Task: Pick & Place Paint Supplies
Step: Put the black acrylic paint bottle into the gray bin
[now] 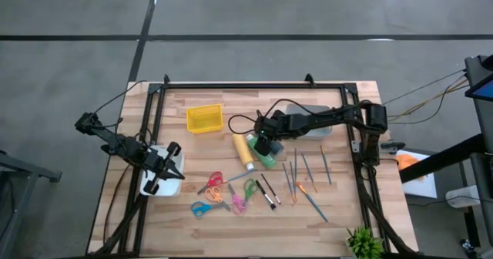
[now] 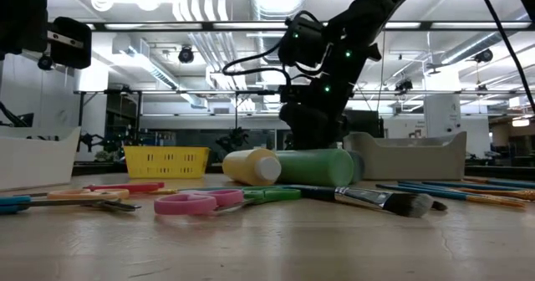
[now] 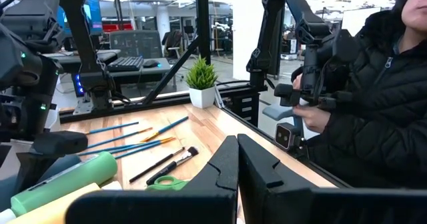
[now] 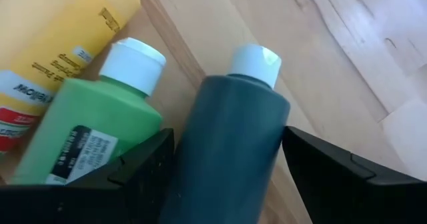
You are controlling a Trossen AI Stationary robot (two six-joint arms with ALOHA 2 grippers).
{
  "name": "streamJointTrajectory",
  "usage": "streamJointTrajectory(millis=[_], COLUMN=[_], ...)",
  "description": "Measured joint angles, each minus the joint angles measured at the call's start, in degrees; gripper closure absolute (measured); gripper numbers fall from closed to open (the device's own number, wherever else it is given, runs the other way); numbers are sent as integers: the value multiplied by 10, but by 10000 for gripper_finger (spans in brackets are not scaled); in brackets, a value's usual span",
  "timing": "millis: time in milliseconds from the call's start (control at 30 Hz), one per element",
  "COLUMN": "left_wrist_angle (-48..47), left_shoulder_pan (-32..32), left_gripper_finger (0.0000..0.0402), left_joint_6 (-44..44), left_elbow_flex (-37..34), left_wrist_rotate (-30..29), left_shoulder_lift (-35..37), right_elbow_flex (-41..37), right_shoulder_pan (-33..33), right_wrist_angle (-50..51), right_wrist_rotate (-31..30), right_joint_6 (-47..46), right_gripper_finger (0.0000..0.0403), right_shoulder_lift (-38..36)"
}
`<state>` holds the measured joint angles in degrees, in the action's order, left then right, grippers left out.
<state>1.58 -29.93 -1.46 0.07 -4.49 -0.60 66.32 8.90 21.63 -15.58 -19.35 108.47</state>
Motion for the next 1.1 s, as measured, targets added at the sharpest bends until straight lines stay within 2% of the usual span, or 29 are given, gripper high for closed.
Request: streamJointTrajectory(millis=[833, 1100], left_wrist_angle=[0, 0], left_shoulder_pan=[0, 0], left_gripper_finger=[401, 401], left_joint_6=[0, 2], left_elbow_flex=[0, 0], left_wrist_rotate=[0, 0], left_shoulder_lift=[0, 0], right_elbow_flex=[-1, -1], right_shoulder_pan=[3, 3], right_wrist_angle=[6, 3], right_wrist_rotate=[24, 26], right_joint_6=[0, -1], right_gripper_finger=[132, 197], right_shoulder_lift=[5, 5])
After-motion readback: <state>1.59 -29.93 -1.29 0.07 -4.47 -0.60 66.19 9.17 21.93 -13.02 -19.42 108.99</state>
